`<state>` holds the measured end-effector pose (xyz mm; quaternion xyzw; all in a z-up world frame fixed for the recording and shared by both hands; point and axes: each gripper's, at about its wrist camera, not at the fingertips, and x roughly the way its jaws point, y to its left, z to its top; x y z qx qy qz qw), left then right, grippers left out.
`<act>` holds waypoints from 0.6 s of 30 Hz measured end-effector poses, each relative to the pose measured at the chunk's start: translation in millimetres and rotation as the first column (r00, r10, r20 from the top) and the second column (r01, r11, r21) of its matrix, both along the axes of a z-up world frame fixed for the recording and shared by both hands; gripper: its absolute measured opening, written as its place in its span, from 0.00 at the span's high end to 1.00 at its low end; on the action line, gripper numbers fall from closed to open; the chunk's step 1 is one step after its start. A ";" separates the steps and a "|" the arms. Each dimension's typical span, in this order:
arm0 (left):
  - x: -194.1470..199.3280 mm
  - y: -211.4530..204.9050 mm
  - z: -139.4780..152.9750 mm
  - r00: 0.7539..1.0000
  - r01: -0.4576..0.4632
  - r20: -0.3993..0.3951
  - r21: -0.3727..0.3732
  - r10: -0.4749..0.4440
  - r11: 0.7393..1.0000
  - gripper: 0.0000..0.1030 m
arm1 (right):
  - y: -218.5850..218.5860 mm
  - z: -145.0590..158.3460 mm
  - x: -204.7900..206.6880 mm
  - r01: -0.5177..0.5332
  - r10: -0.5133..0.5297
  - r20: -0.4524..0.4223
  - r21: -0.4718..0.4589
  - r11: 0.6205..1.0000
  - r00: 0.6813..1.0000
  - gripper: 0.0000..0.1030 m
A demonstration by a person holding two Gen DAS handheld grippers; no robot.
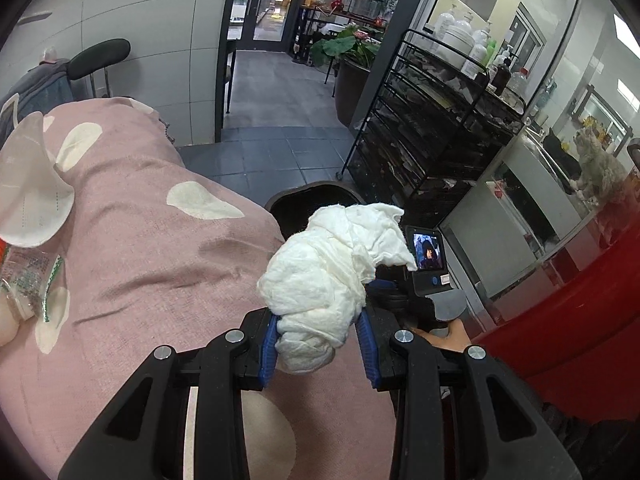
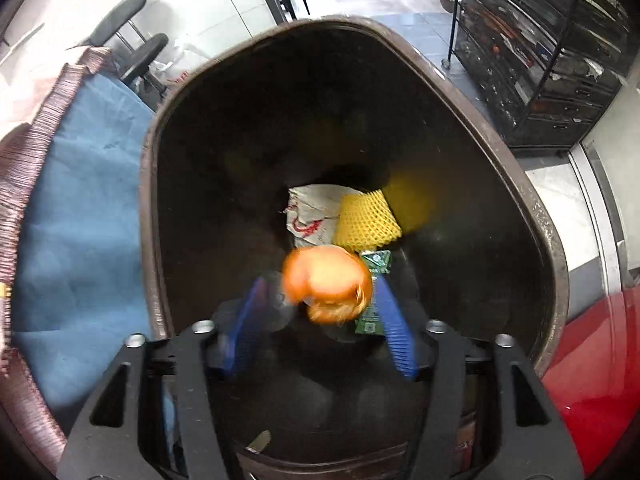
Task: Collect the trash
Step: 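Move the tissue with the left gripper over the bin and release it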
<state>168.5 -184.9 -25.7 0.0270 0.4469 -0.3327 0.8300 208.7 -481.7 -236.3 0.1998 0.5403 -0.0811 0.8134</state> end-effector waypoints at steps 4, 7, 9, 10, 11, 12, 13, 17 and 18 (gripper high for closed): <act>0.8 -7.3 -3.2 0.999 0.021 -0.025 -0.005 -0.021 1.000 0.68 | 4.0 22.4 -11.5 -0.006 0.008 0.045 -0.044 0.999 0.999 0.31; 0.2 -17.7 -4.1 0.999 0.043 -0.026 -0.002 -0.043 0.999 0.68 | 8.0 41.0 -28.3 0.015 -0.006 0.081 -0.101 0.995 0.997 0.24; -0.4 -25.9 -5.1 0.998 0.061 -0.024 0.005 -0.061 0.998 0.68 | 6.9 49.5 -40.7 0.032 -0.019 0.107 -0.123 0.992 0.994 0.21; 0.3 -31.7 -6.4 0.997 0.073 -0.028 0.009 -0.072 0.997 0.68 | 5.9 52.1 -46.2 0.037 -0.022 0.113 -0.127 0.991 0.993 0.21; 1.3 -36.3 -8.5 0.996 0.082 -0.032 0.015 -0.081 0.997 0.68 | 5.3 53.2 -52.7 0.041 -0.026 0.117 -0.129 0.991 0.993 0.20; 2.6 -42.0 -11.4 0.995 0.092 -0.039 0.023 -0.091 0.996 0.68 | 4.6 54.0 -58.4 0.046 -0.030 0.119 -0.133 0.990 0.992 0.20; 3.7 -47.6 -14.3 0.994 0.105 -0.047 0.031 -0.103 0.994 0.68 | 3.6 55.3 -64.3 0.050 -0.033 0.120 -0.141 0.989 0.992 0.20; 8.6 -70.8 -30.4 0.987 0.145 -0.085 0.076 -0.138 0.987 0.68 | -0.4 59.8 -89.0 0.075 -0.052 0.130 -0.174 0.982 0.990 0.20; 10.1 -76.7 -34.4 0.985 0.151 -0.092 0.088 -0.143 0.985 0.68 | -2.7 60.4 -95.0 0.085 -0.062 0.134 -0.170 0.982 0.989 0.20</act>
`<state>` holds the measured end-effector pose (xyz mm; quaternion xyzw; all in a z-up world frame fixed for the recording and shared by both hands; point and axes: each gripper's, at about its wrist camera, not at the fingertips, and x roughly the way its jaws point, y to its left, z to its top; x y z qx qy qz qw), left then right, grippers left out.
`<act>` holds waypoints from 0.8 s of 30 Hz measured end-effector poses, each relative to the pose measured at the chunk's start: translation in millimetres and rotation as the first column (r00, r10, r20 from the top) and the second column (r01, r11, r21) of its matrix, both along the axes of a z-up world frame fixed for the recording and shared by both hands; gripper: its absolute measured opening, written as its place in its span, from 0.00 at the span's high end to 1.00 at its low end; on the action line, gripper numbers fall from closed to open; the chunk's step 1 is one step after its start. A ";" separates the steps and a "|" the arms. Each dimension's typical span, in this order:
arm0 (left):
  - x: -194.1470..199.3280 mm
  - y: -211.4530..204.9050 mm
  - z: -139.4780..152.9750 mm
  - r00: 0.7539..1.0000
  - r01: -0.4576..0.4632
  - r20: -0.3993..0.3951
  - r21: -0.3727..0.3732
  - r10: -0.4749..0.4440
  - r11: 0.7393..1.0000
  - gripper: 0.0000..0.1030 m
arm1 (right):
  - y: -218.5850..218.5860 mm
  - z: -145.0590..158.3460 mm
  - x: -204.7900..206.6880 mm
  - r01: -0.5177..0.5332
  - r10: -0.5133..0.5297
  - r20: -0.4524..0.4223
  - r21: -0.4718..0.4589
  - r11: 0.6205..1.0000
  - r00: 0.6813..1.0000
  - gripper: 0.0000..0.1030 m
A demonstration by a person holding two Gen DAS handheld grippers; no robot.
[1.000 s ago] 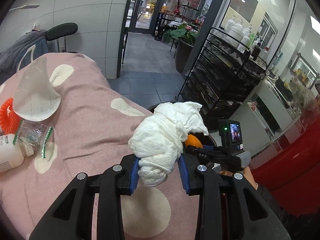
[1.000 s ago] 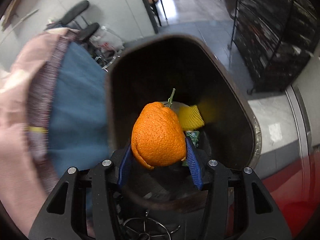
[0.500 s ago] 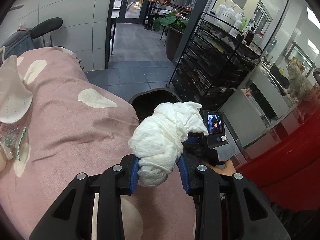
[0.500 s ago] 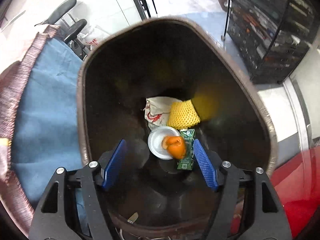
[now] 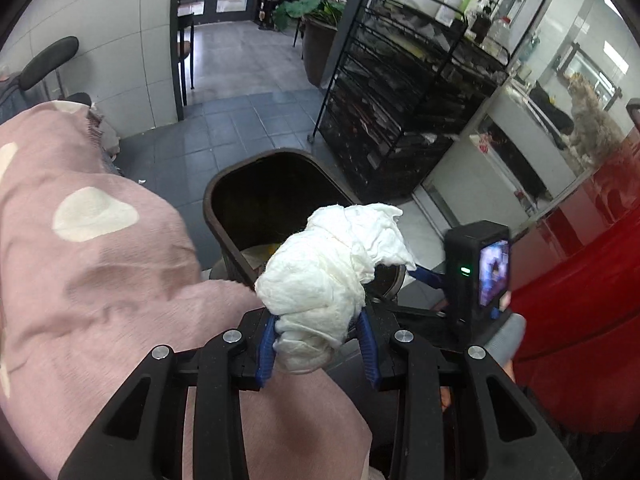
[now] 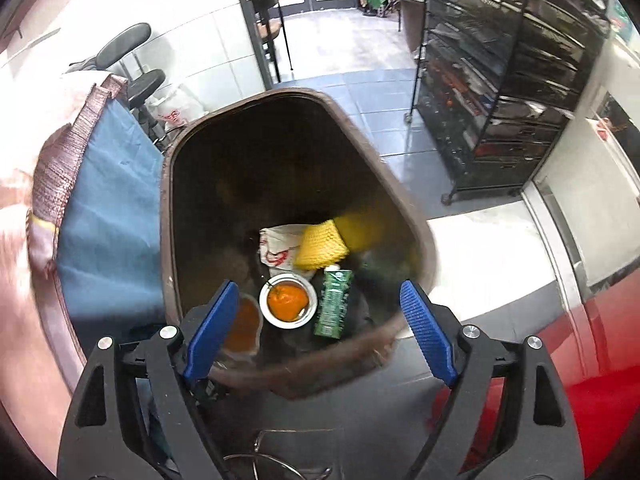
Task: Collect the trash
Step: 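Move the tissue with the left gripper over the bin and release it, then return both tools from the bin to the table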
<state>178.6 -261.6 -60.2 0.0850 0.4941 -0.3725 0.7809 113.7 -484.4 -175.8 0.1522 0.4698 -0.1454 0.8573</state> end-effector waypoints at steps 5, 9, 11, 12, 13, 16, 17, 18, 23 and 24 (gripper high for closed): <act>9.0 -25.7 -17.1 0.999 0.025 -0.039 0.056 -0.023 0.998 0.68 | -8.4 2.1 -22.7 0.034 -0.034 0.003 0.001 0.999 0.999 0.20; 13.4 -48.2 -33.7 0.993 0.075 -0.101 0.111 -0.064 0.991 0.68 | -11.7 0.8 -33.1 0.049 -0.049 0.001 0.008 0.999 0.999 0.20; 16.0 -54.8 -41.0 0.990 0.084 -0.121 0.131 -0.069 0.988 0.68 | -12.5 0.4 -33.7 0.053 -0.053 -0.002 0.012 0.999 0.999 0.20; 17.5 -57.7 -44.2 0.989 0.086 -0.128 0.140 -0.068 0.986 0.68 | -12.7 0.2 -34.2 0.054 -0.054 -0.001 0.013 0.998 0.999 0.20; 18.7 -60.2 -47.0 0.989 0.085 -0.130 0.150 -0.065 0.985 0.68 | -12.7 0.3 -35.0 0.055 -0.055 0.000 0.015 0.998 0.998 0.20; 20.3 -67.5 -53.4 0.990 0.086 -0.122 0.179 -0.065 0.980 0.65 | -14.0 -0.4 -37.1 0.055 -0.055 0.000 0.016 0.998 0.998 0.20; 20.7 -70.4 -55.1 0.990 0.091 -0.123 0.181 -0.069 0.979 0.63 | -14.5 -0.3 -36.6 0.054 -0.054 0.000 0.018 0.998 0.999 0.20; 21.2 -71.7 -56.7 0.989 0.096 -0.125 0.183 -0.074 0.978 0.60 | -14.5 -0.5 -37.3 0.054 -0.054 0.000 0.021 0.998 0.999 0.20; 27.4 -70.7 -61.0 0.988 0.079 -0.142 0.167 -0.055 0.983 0.31 | -14.7 -1.3 -39.5 0.048 -0.048 -0.005 0.027 0.998 0.999 0.19; 28.6 -69.8 -61.1 0.988 0.076 -0.146 0.165 -0.052 0.983 0.31 | -14.5 -1.9 -39.6 0.048 -0.048 -0.008 0.029 0.998 0.999 0.18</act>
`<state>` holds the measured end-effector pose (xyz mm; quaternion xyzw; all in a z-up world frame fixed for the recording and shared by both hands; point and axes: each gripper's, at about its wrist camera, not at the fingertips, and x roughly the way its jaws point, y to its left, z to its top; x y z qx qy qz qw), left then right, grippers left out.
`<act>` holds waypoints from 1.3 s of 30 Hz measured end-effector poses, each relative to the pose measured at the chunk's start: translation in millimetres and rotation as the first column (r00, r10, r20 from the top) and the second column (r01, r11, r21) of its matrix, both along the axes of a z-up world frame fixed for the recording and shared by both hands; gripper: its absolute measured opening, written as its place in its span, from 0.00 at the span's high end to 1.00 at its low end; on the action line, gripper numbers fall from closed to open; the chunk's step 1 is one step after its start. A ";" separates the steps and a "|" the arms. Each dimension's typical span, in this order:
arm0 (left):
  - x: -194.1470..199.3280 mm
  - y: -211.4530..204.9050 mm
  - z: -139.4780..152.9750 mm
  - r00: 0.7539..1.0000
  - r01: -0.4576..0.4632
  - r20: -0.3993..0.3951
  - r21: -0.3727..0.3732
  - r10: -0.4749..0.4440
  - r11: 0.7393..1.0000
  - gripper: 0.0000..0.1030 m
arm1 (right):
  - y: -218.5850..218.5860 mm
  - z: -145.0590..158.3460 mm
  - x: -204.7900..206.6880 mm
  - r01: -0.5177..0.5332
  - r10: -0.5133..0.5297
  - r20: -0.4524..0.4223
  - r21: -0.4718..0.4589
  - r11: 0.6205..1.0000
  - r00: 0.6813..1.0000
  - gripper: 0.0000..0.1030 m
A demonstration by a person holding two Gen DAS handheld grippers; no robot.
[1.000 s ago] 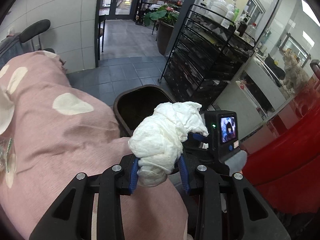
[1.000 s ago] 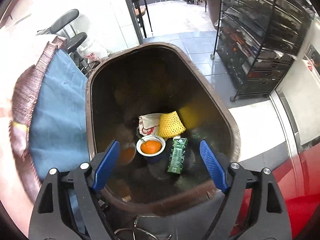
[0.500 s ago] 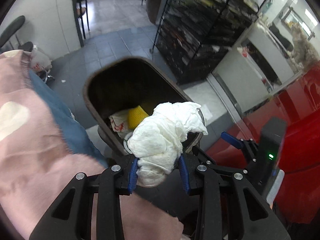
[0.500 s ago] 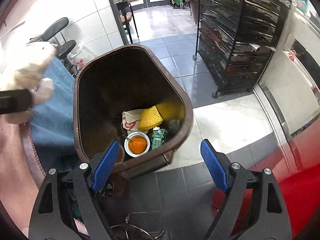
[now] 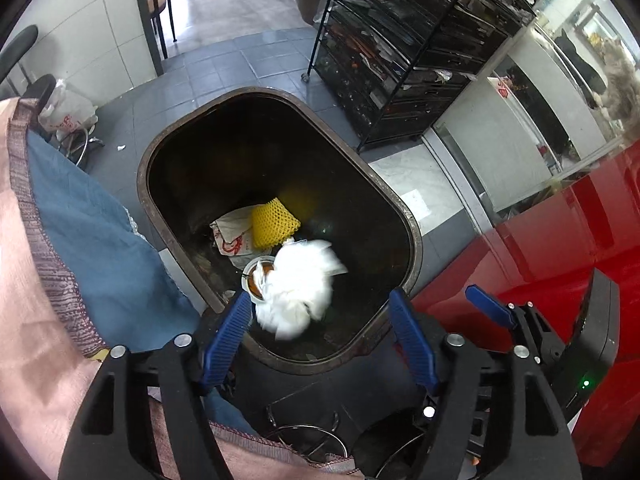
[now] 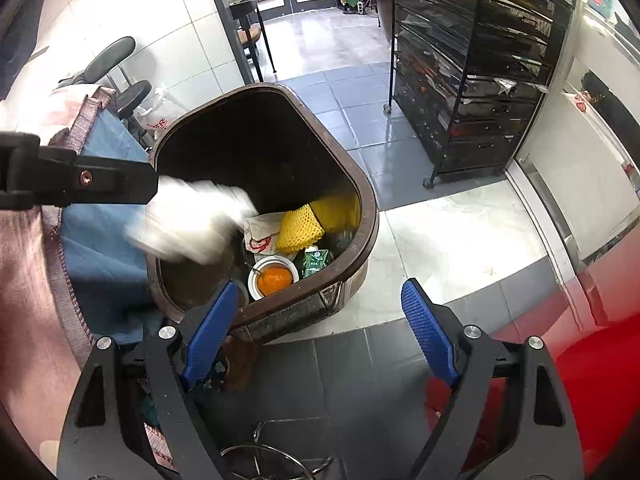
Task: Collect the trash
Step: 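Return both tools from the bin to the table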
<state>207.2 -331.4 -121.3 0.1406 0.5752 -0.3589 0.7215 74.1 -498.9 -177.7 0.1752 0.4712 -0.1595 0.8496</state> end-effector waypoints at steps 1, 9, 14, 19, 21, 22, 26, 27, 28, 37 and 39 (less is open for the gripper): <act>1.1 1.6 0.3 1.000 -0.006 -0.004 -0.005 0.006 1.000 0.28 | 0.2 -0.2 -0.5 0.000 0.000 -0.002 0.000 1.000 1.000 0.15; -3.6 9.2 17.3 1.000 -0.025 0.004 -0.100 0.026 0.995 0.21 | 0.6 16.1 -4.4 0.011 -0.011 0.031 -0.015 1.000 0.999 0.15; -20.4 25.5 50.1 0.992 -0.017 0.123 -0.152 0.036 0.988 0.14 | 6.7 36.0 -3.8 -0.004 0.007 0.064 -0.040 0.999 0.998 0.14; -38.4 55.9 75.5 0.977 -0.004 0.208 -0.198 0.046 0.980 0.09 | 26.4 54.4 4.7 -0.057 0.061 0.095 -0.043 0.997 0.994 0.13; -41.5 69.9 79.8 0.977 -0.015 0.204 -0.221 0.062 0.975 0.08 | 37.3 62.1 7.4 -0.083 0.088 0.111 -0.046 0.995 0.990 0.13; -43.0 77.8 81.2 0.978 -0.022 0.198 -0.232 0.070 0.972 0.08 | 43.3 66.7 9.3 -0.098 0.103 0.119 -0.051 0.994 0.987 0.13; -51.7 106.0 84.0 0.971 -0.051 0.214 -0.239 0.104 0.970 0.08 | 66.2 85.9 15.7 -0.153 0.160 0.160 -0.056 0.987 0.974 0.13; -54.2 113.4 85.2 0.967 -0.060 0.228 -0.237 0.116 0.970 0.08 | 72.4 91.1 17.9 -0.167 0.174 0.168 -0.059 0.984 0.970 0.13; -56.5 120.5 85.9 0.962 -0.072 0.238 -0.238 0.130 0.969 0.08 | 78.1 96.1 19.6 -0.181 0.189 0.179 -0.061 0.982 0.965 0.13; -65.3 188.5 94.2 0.923 -0.192 0.277 -0.266 0.266 0.945 0.08 | 130.4 128.0 39.8 -0.311 0.326 0.228 -0.100 0.945 0.917 0.12; -65.1 203.5 95.8 0.909 -0.226 0.288 -0.269 0.302 0.936 0.08 | 142.0 132.1 44.5 -0.340 0.356 0.234 -0.106 0.934 0.905 0.12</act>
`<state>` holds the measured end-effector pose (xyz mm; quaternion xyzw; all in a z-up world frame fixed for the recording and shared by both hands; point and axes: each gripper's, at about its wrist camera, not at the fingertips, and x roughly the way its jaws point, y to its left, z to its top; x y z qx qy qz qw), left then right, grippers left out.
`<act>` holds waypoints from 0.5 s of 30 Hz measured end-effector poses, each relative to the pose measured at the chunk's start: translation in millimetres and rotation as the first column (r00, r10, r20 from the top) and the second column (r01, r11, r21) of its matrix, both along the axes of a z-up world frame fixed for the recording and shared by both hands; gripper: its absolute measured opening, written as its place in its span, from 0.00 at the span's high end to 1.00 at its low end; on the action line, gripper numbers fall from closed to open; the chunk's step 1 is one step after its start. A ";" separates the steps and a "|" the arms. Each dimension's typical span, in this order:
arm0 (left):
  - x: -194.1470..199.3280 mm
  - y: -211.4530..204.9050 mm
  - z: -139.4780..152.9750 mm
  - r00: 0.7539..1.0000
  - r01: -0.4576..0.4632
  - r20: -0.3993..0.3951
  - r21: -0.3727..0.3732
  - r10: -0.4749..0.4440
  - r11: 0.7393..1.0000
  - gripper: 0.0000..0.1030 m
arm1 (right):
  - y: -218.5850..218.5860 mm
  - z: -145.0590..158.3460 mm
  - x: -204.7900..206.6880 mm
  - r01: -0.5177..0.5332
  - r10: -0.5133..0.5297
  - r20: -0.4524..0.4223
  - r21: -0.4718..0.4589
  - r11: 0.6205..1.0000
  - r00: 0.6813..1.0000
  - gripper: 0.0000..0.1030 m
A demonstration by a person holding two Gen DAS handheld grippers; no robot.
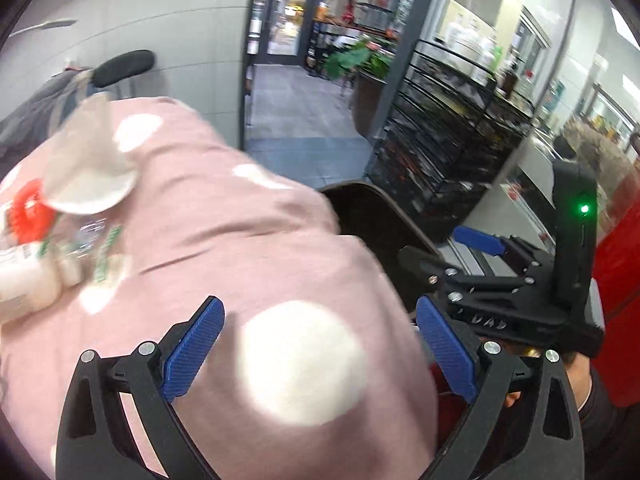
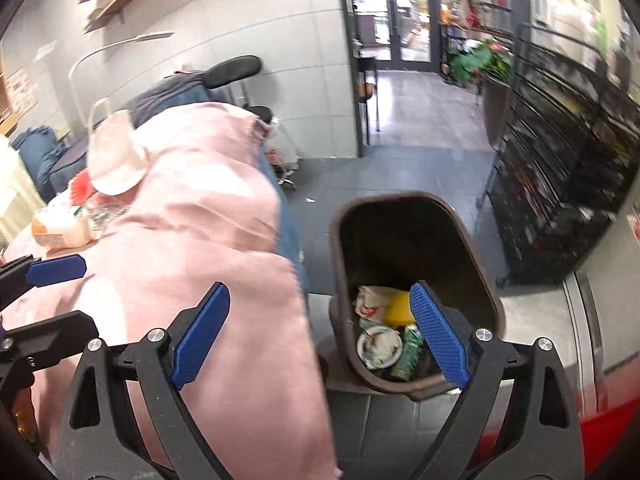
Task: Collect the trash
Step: 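Return both tools from the bin to the table, then grasp the clear plastic wrapper with green strip using the right gripper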
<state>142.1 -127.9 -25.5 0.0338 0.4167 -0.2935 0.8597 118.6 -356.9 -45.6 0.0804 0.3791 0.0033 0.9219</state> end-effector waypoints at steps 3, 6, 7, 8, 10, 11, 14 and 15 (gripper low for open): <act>1.1 25.0 -0.1 0.998 -0.059 0.004 -0.007 0.059 0.998 0.08 | 21.8 6.2 8.0 -0.062 0.063 0.007 -0.008 0.998 0.998 0.12; 2.3 48.0 0.1 0.993 -0.119 0.006 -0.006 0.119 0.993 0.08 | 44.2 10.7 16.0 -0.131 0.131 0.009 -0.013 0.991 0.991 0.12; 3.4 56.4 0.2 0.990 -0.139 0.003 -0.009 0.139 0.990 0.08 | 52.1 12.6 19.2 -0.155 0.155 0.009 -0.015 0.988 0.988 0.12; 3.8 64.5 0.7 0.987 -0.158 0.001 -0.013 0.158 0.987 0.08 | 60.6 14.8 22.4 -0.175 0.175 0.012 -0.022 0.984 0.985 0.12; 4.4 79.8 3.0 0.981 -0.195 0.006 -0.016 0.195 0.981 0.08 | 77.9 20.0 28.8 -0.218 0.219 0.016 -0.041 0.975 0.976 0.12; 4.0 87.2 5.5 0.976 -0.215 0.015 -0.015 0.215 0.976 0.08 | 86.5 22.3 31.7 -0.240 0.241 0.018 -0.050 0.970 0.970 0.12; 1.3 108.5 12.5 0.961 -0.270 0.048 -0.017 0.271 0.963 0.08 | 111.5 27.8 43.9 -0.298 0.300 0.013 -0.068 0.952 0.954 0.12; 0.9 119.8 14.2 0.956 -0.286 0.053 -0.021 0.287 0.958 0.08 | 119.2 28.7 49.3 -0.319 0.320 0.005 -0.072 0.945 0.947 0.12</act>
